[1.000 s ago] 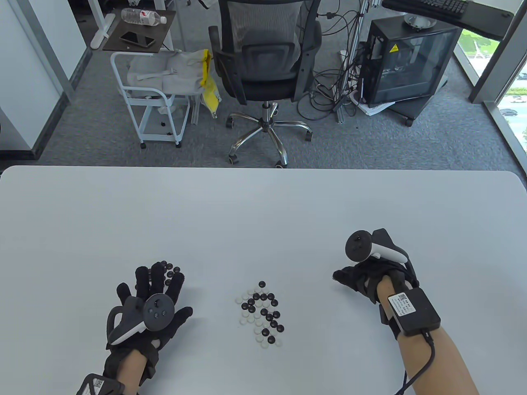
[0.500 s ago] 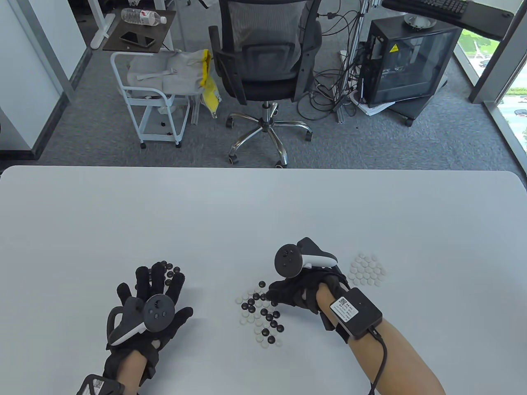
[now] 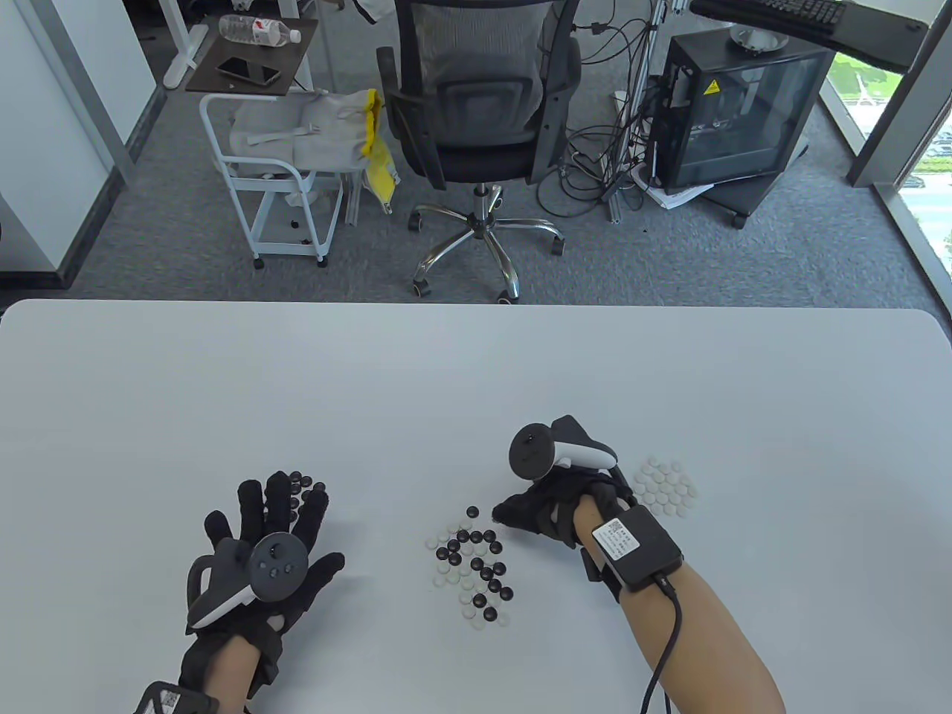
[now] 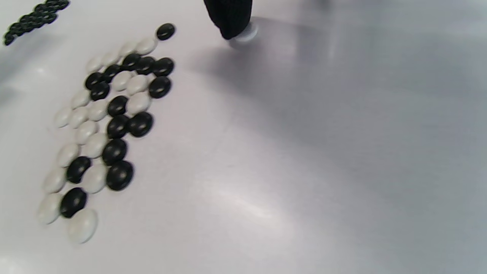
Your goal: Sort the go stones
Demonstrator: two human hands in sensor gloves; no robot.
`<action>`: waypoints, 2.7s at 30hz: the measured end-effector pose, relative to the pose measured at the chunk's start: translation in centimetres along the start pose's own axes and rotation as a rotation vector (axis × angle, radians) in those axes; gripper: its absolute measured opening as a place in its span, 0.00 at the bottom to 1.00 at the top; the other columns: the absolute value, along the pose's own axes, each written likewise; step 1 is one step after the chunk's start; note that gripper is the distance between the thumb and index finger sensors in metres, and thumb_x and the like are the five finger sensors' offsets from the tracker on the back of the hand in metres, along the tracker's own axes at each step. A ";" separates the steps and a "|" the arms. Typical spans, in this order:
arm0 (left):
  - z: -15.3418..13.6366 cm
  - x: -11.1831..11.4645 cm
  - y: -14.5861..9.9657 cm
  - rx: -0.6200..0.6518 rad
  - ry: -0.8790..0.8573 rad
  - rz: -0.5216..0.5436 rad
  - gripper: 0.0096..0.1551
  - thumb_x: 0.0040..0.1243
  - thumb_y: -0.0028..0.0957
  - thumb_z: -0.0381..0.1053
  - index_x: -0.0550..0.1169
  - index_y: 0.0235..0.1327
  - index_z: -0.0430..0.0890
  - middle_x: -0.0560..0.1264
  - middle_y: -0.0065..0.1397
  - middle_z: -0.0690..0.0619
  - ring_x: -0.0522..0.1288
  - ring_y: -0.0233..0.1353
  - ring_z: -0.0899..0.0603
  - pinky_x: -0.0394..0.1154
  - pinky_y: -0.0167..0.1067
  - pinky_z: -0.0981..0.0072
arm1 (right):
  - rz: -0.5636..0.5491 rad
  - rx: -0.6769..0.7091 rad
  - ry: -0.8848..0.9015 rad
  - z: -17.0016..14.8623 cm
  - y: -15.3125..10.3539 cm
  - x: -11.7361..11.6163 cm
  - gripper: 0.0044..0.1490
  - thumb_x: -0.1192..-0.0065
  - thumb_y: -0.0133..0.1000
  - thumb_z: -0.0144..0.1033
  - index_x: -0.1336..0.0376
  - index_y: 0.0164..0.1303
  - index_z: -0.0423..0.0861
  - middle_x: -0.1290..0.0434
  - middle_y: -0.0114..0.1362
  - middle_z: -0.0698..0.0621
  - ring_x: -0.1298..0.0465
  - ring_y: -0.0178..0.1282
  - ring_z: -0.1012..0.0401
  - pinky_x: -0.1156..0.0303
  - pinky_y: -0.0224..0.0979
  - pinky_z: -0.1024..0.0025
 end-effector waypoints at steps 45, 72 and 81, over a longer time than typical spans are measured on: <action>0.1 0.1 0.1 -0.001 0.004 -0.009 0.49 0.43 0.64 0.67 0.40 0.88 0.49 0.23 0.83 0.33 0.19 0.76 0.23 0.25 0.55 0.14 | -0.040 0.189 -0.025 4.9 -0.9 1.2 0.44 0.59 0.66 0.54 0.39 0.84 0.38 0.69 0.84 0.20 0.75 0.75 0.22 0.69 0.65 0.10; 0.1 -0.1 0.0 0.011 -0.008 0.007 0.49 0.43 0.64 0.67 0.40 0.88 0.50 0.23 0.83 0.33 0.19 0.76 0.23 0.25 0.55 0.14 | 0.012 -0.019 -0.006 0.6 0.2 0.6 0.46 0.61 0.65 0.54 0.39 0.84 0.37 0.68 0.84 0.19 0.74 0.75 0.22 0.69 0.65 0.10; 0.1 0.0 0.1 0.008 -0.001 -0.001 0.49 0.43 0.64 0.67 0.40 0.88 0.49 0.23 0.83 0.33 0.19 0.76 0.23 0.25 0.55 0.14 | -0.057 -0.253 0.086 -8.0 -2.5 1.7 0.46 0.61 0.65 0.54 0.40 0.85 0.35 0.69 0.84 0.19 0.75 0.75 0.22 0.70 0.65 0.10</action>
Point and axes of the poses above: the tracker on the back of each hand, its own z axis roughly to the thumb side, its own y axis roughly from the wrist to the fingertips, x = y × z, the point moved 5 cm from there along y, roughly from the wrist to the fingertips
